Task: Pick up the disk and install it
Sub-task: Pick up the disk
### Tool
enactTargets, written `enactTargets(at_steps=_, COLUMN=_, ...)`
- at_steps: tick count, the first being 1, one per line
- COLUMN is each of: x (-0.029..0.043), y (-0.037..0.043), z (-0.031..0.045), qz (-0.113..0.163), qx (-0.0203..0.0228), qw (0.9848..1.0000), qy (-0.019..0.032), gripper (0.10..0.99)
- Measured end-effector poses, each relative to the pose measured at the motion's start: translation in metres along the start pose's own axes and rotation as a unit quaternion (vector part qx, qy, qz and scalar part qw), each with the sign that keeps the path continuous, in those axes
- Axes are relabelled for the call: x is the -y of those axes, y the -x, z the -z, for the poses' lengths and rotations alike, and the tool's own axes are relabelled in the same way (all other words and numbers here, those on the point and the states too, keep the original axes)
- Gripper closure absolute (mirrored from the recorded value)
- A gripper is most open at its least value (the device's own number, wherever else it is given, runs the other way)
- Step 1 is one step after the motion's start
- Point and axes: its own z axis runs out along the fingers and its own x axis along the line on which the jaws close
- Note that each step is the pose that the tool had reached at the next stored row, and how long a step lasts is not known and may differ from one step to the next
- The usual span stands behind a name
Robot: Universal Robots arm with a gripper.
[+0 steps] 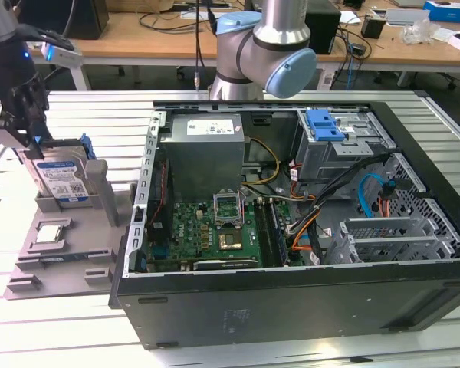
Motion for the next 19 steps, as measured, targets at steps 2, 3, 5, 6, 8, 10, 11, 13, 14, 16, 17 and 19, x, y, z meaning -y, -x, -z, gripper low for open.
enactTargets(at_steps=2, x=0.0009, y=0.0, z=-0.002, qz=0.001, qx=0.0, qw=1.0, qy=-0.0001, gripper=0.608)
enactTargets(at_steps=3, x=0.0012, y=0.0, z=-0.003, qz=0.001, qx=0.0, qw=1.0, qy=-0.0001, gripper=0.608)
enactTargets(at_steps=5, x=0.0016, y=0.0, z=-0.0049, qz=0.001, qx=0.0, qw=1.0, qy=-0.0001, gripper=0.608)
enactTargets(at_steps=6, x=0.0017, y=-0.0001, z=-0.0062, qz=0.002, qx=0.0, qw=1.0, qy=-0.0001, gripper=0.608)
enactTargets(at_steps=8, x=0.0019, y=-0.0001, z=-0.0086, qz=0.002, qx=-0.0001, qw=1.0, qy=-0.0001, gripper=0.608)
enactTargets(at_steps=10, x=0.002, y=-0.0002, z=-0.0119, qz=0.002, qx=-0.0001, qw=1.0, qy=-0.0001, gripper=0.608)
enactTargets(at_steps=11, x=0.0021, y=-0.0002, z=-0.0129, qz=0.003, qx=-0.0001, qw=1.0, qy=-0.0001, gripper=0.608)
enactTargets(at_steps=13, x=0.0022, y=-0.0002, z=-0.0148, qz=0.003, qx=-0.0001, qw=1.0, qy=-0.0001, gripper=0.608)
enactTargets(at_steps=14, x=0.0022, y=-0.0002, z=-0.0161, qz=0.003, qx=-0.0001, qw=1.0, qy=-0.0001, gripper=0.608)
enactTargets(at_steps=16, x=0.0023, y=-0.0003, z=-0.0172, qz=0.003, qx=-0.0001, qw=1.0, qy=0.0, gripper=0.608)
enactTargets(at_steps=17, x=0.0022, y=-0.0003, z=-0.0177, qz=0.003, qx=-0.0002, qw=1.0, qy=0.0001, gripper=0.608)
enactTargets(at_steps=19, x=0.0023, y=-0.0003, z=-0.0179, qz=0.003, qx=-0.0001, qw=1.0, qy=0.0, gripper=0.608)
